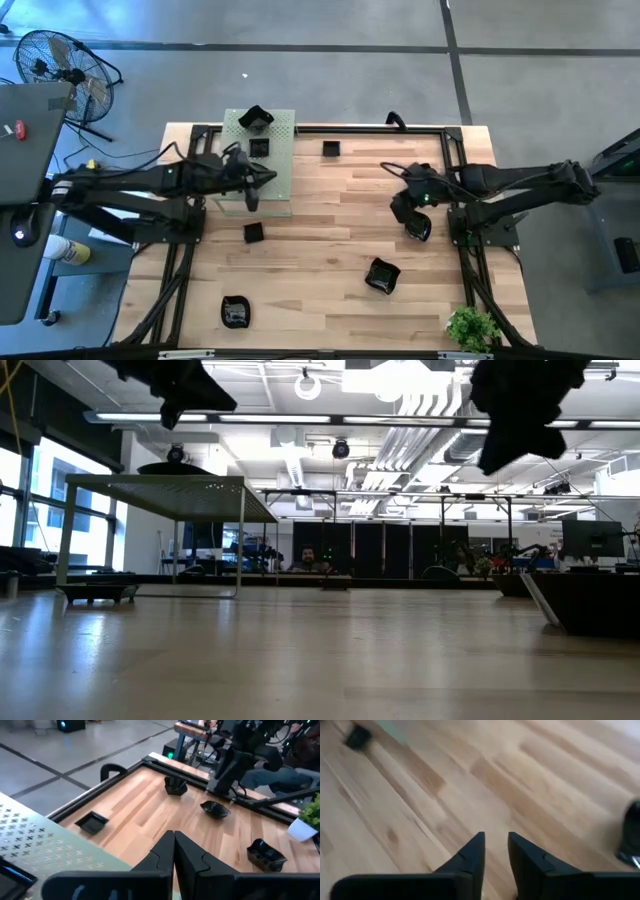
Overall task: Pick & Place Mini shaped plates
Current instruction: Stack the leaf-shaped plate on the other leaf-shaped plate on the shelf
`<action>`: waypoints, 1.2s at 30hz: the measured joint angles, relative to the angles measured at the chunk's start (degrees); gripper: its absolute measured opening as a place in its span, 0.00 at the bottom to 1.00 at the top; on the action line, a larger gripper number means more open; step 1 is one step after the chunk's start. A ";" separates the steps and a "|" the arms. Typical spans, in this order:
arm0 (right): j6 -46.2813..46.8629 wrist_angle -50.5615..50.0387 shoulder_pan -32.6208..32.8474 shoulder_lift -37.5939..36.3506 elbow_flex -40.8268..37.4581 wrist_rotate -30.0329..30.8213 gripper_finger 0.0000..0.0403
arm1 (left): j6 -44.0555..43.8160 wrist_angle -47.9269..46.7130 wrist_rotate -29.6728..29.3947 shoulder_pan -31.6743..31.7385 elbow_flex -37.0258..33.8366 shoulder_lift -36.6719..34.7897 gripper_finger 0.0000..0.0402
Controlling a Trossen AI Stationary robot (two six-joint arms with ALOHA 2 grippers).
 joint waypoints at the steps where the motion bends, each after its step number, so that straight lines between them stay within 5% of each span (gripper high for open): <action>1: -0.02 -1.64 -0.23 0.00 0.00 -0.72 0.22 | -0.37 -0.04 -0.12 -0.35 0.00 0.56 0.00; 7: -3.89 -3.76 -4.27 0.37 -5.92 -10.32 0.33 | -0.83 0.03 0.10 -0.73 0.00 2.16 0.00; 14: -2.88 13.72 -2.08 0.50 -15.54 -20.22 0.39 | -0.83 0.02 0.07 -0.63 0.00 1.98 0.00; 27: 2.12 28.34 15.19 9.52 -18.71 -21.65 0.39 | -0.85 -0.09 0.07 -0.61 0.00 1.97 0.00; 36: 2.28 35.34 19.12 17.56 -18.70 -18.63 0.39 | -0.94 -0.09 0.09 -0.61 0.00 1.97 0.00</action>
